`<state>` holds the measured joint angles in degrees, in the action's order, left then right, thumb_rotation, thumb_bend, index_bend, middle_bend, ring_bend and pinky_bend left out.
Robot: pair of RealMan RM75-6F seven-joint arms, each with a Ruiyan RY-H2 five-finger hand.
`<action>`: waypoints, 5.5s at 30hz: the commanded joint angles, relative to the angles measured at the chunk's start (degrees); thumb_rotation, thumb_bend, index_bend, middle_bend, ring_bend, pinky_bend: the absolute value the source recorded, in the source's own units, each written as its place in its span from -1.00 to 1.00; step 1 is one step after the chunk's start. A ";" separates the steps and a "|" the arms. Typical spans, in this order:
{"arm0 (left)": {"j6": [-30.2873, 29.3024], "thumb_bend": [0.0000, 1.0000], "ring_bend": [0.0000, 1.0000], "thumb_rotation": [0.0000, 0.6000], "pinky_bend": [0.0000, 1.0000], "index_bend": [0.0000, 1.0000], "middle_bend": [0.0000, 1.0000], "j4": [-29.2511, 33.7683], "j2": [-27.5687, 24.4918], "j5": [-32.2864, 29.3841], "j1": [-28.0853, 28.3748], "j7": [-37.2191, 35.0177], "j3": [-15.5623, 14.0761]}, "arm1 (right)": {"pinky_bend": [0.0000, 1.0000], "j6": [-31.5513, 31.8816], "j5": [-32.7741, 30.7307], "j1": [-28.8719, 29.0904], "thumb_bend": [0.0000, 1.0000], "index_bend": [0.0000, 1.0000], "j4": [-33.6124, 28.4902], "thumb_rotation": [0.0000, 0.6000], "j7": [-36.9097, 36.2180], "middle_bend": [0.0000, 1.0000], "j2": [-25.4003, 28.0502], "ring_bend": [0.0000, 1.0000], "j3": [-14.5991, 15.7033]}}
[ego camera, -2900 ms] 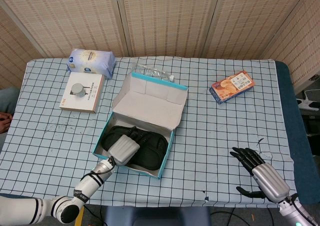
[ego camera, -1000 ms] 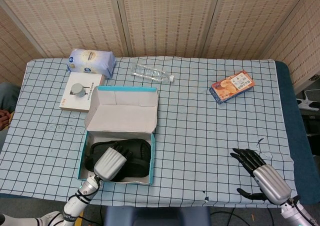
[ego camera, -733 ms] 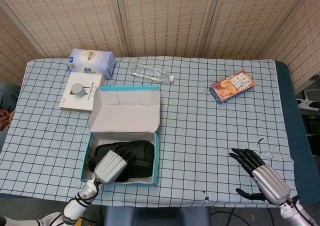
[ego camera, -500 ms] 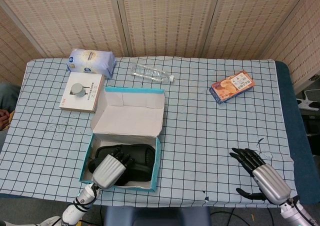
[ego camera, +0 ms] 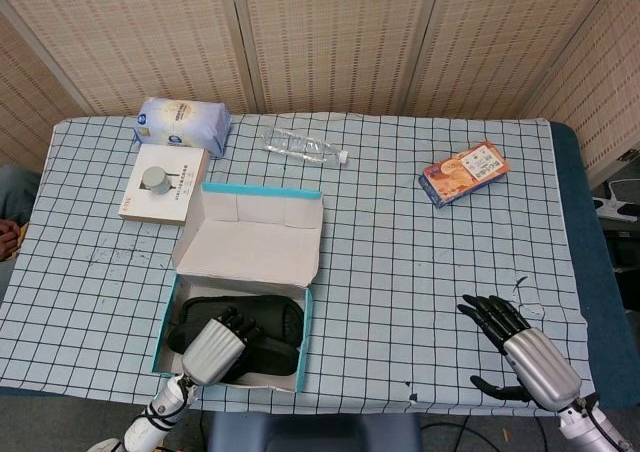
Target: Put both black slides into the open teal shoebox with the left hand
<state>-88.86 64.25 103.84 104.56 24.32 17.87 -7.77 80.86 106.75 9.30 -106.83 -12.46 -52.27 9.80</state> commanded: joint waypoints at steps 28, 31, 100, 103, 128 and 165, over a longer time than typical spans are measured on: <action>7.55 -0.25 -1.00 1.00 -0.84 -1.00 -1.00 12.65 -8.40 0.31 0.24 4.36 0.43 | -1.00 0.27 -0.06 -0.42 -0.68 -1.00 0.01 0.95 -0.13 -1.00 0.12 -1.00 -0.27; 8.65 -0.24 -1.00 1.00 -0.85 -1.00 -1.00 17.02 -10.88 0.33 0.62 3.97 0.21 | -1.00 0.07 -0.17 -0.34 -0.68 -1.00 0.12 0.94 -0.26 -1.00 -0.01 -1.00 -0.33; 12.42 0.25 -0.82 0.83 -0.85 -0.75 -0.69 39.43 -33.61 -3.40 -6.34 7.82 -1.21 | -1.00 0.25 1.04 -0.01 -0.68 -1.00 -1.75 0.94 -0.05 -1.00 2.07 -1.00 -0.31; 12.62 0.24 -0.79 0.85 -0.84 -0.66 -0.61 39.02 -33.78 -3.46 -6.96 7.76 -1.65 | -1.00 0.56 1.04 -0.14 -0.68 -1.00 -1.71 0.94 -0.16 -1.00 2.15 -1.00 -0.36; 11.74 0.20 -0.34 1.00 -0.45 -0.40 -0.22 31.37 -31.36 -2.97 -9.69 -0.86 -1.98 | -1.00 -0.01 0.84 -0.38 -0.68 -1.00 -3.04 0.95 1.79 -1.00 2.22 -1.00 -0.47; 18.00 0.22 -0.16 1.00 -0.18 -0.19 -0.02 23.07 -28.83 -4.49 -8.42 -11.14 -3.30 | -1.00 0.09 1.78 -1.59 -0.68 -1.00 -6.47 0.94 6.41 -1.00 2.74 -1.00 -0.63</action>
<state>-70.72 87.27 75.01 100.01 15.89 6.72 -11.14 80.95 108.52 7.72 -113.30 -6.05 -49.53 9.17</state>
